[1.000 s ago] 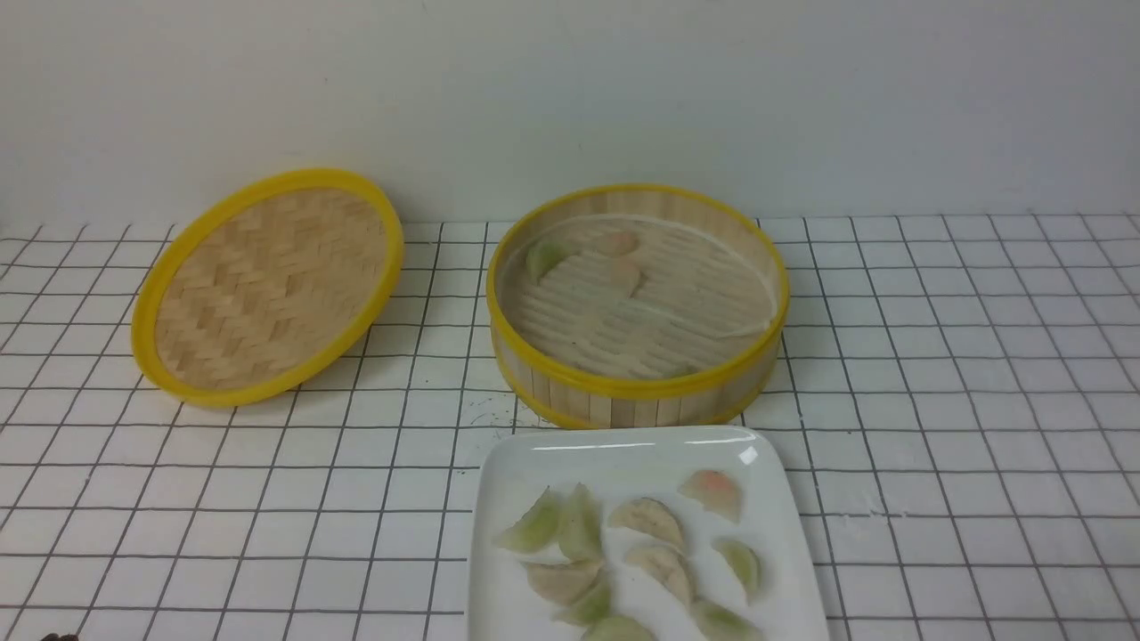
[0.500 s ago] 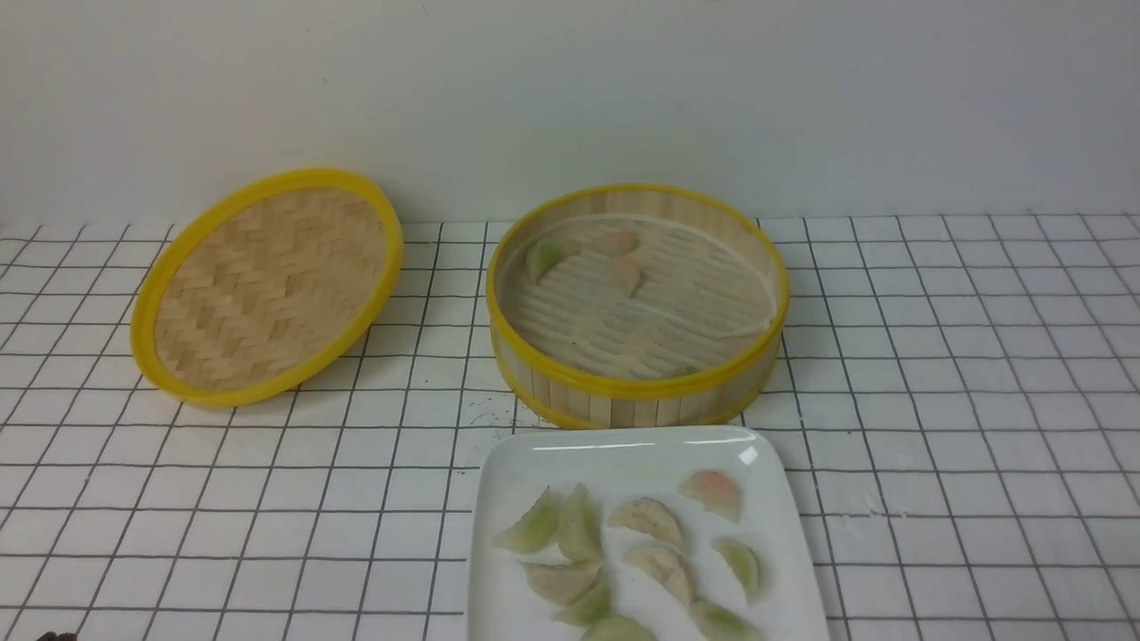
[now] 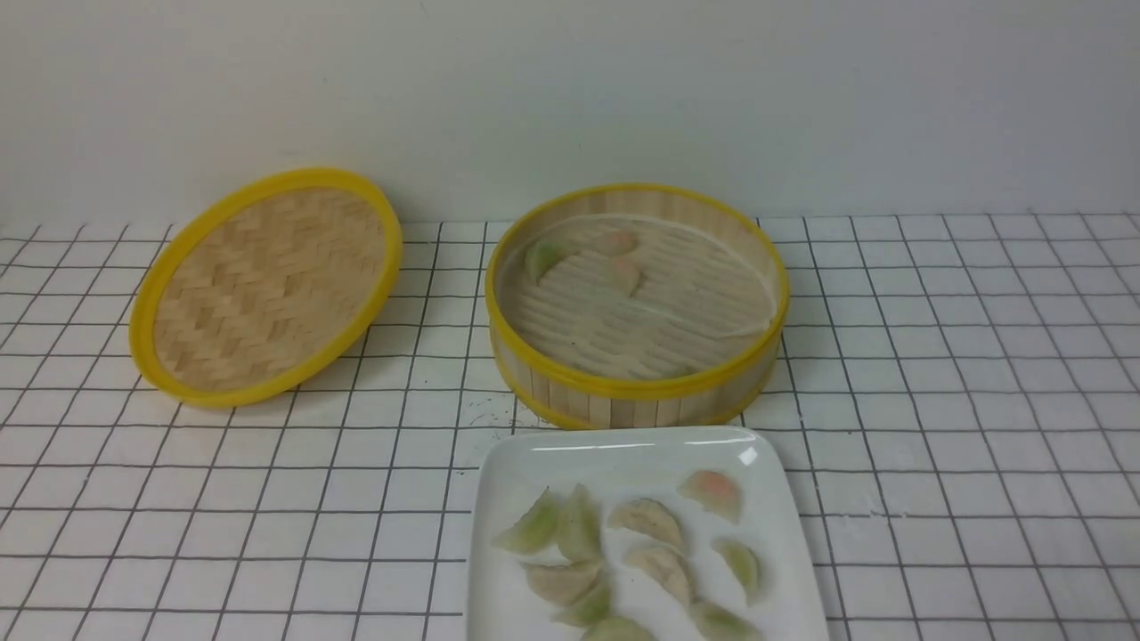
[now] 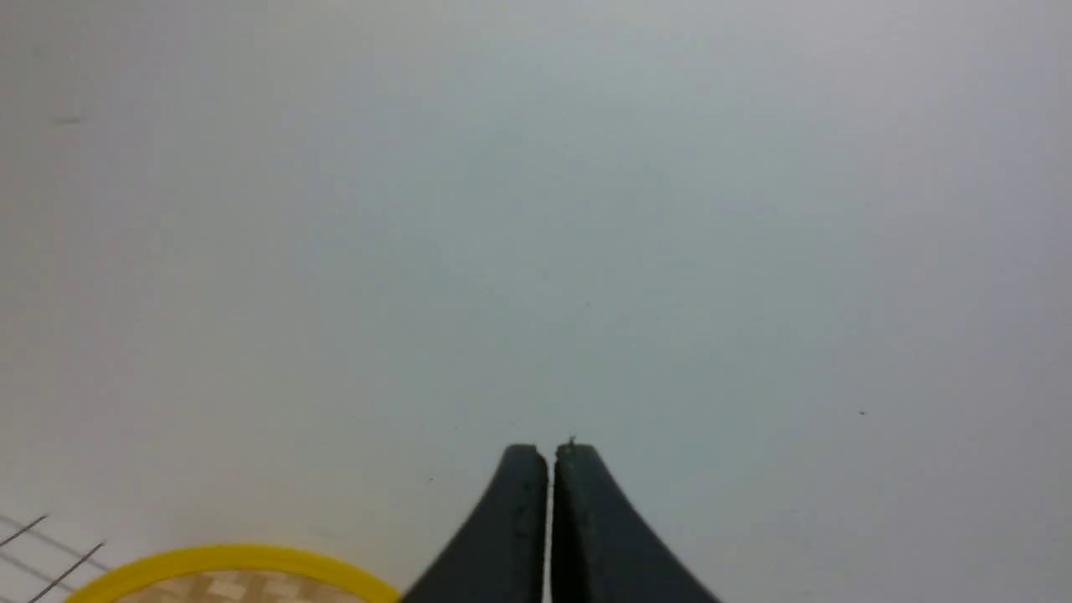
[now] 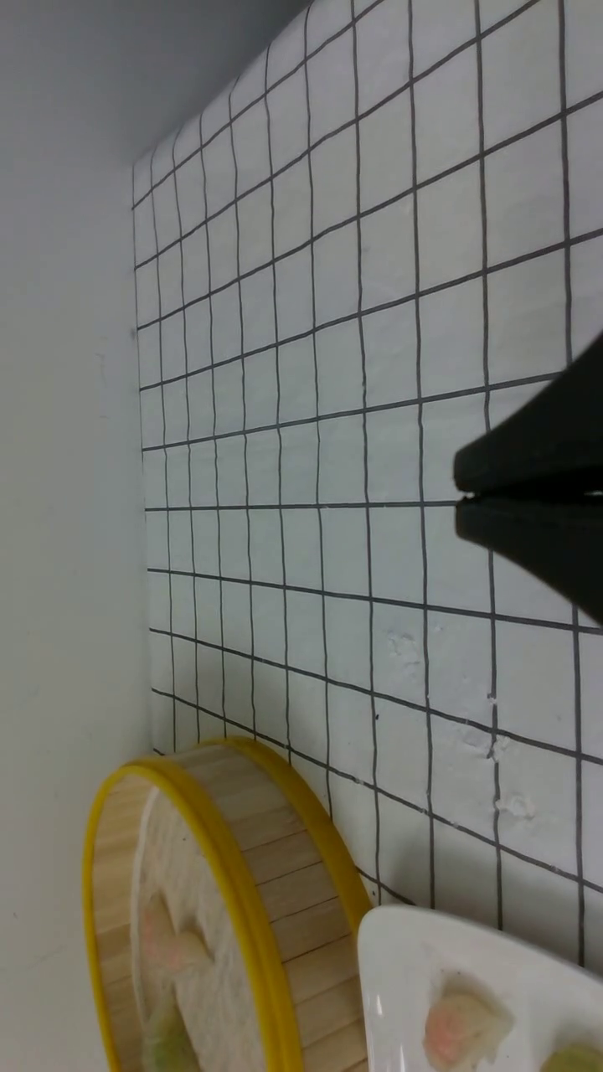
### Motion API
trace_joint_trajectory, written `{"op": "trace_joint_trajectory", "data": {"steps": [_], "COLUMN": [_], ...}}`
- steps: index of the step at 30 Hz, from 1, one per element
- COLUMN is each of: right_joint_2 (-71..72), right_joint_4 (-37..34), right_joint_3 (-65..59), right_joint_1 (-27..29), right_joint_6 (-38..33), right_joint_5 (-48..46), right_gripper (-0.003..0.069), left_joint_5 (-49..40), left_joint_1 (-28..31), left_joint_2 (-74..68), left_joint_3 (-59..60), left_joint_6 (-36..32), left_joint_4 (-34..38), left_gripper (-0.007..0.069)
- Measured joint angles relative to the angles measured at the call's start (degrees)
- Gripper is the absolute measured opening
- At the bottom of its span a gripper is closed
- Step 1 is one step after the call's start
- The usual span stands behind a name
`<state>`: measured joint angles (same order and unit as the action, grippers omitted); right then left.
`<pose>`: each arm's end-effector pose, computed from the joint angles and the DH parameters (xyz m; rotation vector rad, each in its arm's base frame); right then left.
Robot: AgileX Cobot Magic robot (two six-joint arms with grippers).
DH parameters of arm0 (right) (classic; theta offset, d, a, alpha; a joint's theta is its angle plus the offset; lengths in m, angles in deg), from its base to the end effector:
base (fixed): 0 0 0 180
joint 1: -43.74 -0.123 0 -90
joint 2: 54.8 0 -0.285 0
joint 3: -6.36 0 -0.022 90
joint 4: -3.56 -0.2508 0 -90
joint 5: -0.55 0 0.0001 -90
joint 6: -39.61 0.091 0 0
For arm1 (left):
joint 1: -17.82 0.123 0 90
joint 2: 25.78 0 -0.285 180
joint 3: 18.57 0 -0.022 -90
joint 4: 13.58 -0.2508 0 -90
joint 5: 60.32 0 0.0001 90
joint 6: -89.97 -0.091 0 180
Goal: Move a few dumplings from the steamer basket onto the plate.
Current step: Use the left arm to grab a dumpling from the steamer
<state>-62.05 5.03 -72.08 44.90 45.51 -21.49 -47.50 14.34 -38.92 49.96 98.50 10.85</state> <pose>0.0523 -0.0019 0.1720 0.1000 1.8776 0.0314 0.0530 0.0051 0.2769 -0.3870 1.1751 -0.4897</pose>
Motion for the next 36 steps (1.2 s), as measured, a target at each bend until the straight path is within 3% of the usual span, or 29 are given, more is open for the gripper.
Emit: {"op": "trace_joint_trajectory", "data": {"steps": [1,6,9,10,15,17,26,36], "right_joint_2": [0.0,0.0,0.0,0.0,0.0,0.0,0.0,0.0], "right_joint_4": [0.0,0.0,0.0,0.0,0.0,0.0,0.0,0.0], "right_joint_3": [0.0,0.0,0.0,0.0,0.0,0.0,0.0,0.0], "right_joint_1": [0.0,0.0,0.0,0.0,0.0,0.0,0.0,0.0], "right_joint_6": [0.0,0.0,0.0,0.0,0.0,0.0,0.0,0.0], "right_joint_5": [0.0,0.0,0.0,0.0,0.0,0.0,0.0,0.0], "right_gripper": [-0.0016,-0.0016,-0.0016,-0.0016,-0.0016,-0.0016,-0.0016,-0.0016], "left_joint_5": [-2.43,-35.69,-49.43,-58.27,-78.17,-80.86,-84.09,-84.55], "left_joint_1": [0.0,0.0,0.0,0.0,-0.71,-1.65,-15.26,-19.37], "left_joint_2": [-2.02,-28.86,-43.43,-53.03,-78.92,-86.38,-116.04,-138.54], "left_joint_3": [-2.64,-31.64,-44.29,-53.17,-78.14,-85.4,-119.71,-151.39], "left_joint_6": [0.0,-1.64,-6.42,-10.63,-18.15,-18.27,-15.31,-18.95], "left_joint_4": [-0.95,-7.17,-7.61,-7.31,-5.21,-5.68,-21.76,-23.13], "left_gripper": [-0.0006,-0.0006,-0.0006,-0.0006,-0.0006,-0.0006,-0.0006,-0.0006]}}
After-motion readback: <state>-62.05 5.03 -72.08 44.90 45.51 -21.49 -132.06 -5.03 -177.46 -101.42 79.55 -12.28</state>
